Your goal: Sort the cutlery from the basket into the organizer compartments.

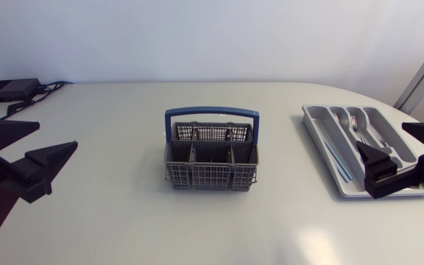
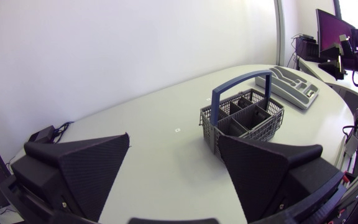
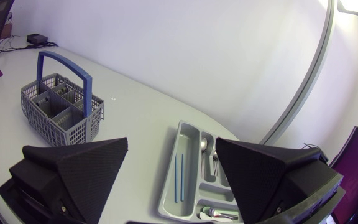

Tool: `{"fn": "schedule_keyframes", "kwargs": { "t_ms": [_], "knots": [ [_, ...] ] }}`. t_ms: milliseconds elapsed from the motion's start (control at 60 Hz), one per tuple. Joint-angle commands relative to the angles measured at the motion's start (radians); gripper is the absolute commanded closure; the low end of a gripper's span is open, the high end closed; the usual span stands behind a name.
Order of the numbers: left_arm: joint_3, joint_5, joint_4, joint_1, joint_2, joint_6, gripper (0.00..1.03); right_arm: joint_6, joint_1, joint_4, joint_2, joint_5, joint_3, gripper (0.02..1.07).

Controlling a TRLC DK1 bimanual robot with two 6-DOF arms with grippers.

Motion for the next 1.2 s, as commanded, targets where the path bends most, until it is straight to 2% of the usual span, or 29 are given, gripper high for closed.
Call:
{"fn": "schedule_keyframes", "kwargs": {
  "t_ms": [0, 117, 767, 950, 1183],
  "knots": [
    [-0.067, 0.007, 0.028, -0.009, -0.055, 0.010, 0.04, 0.035, -0.016, 0.029, -0.038, -0.005, -0.062, 0.06],
    [-0.127, 0.006, 0.066, 0.007, -0.151, 0.022, 0.04, 0.079, -0.034, 0.072, -0.087, -0.020, -0.121, 0.06],
    [-0.513, -0.193, 0.387, 0.022, -0.400, -0.239, 0.04, 0.364, -0.153, 0.351, -0.407, -0.118, -0.506, 0.06],
    [-0.623, -0.250, 0.479, 0.026, -0.471, -0.313, 0.04, 0.366, -0.154, 0.353, -0.410, -0.119, -0.509, 0.06],
    [-0.625, -0.250, 0.480, 0.027, -0.472, -0.314, 0.04, 0.366, -0.154, 0.353, -0.410, -0.119, -0.509, 0.06]
  ]
}}
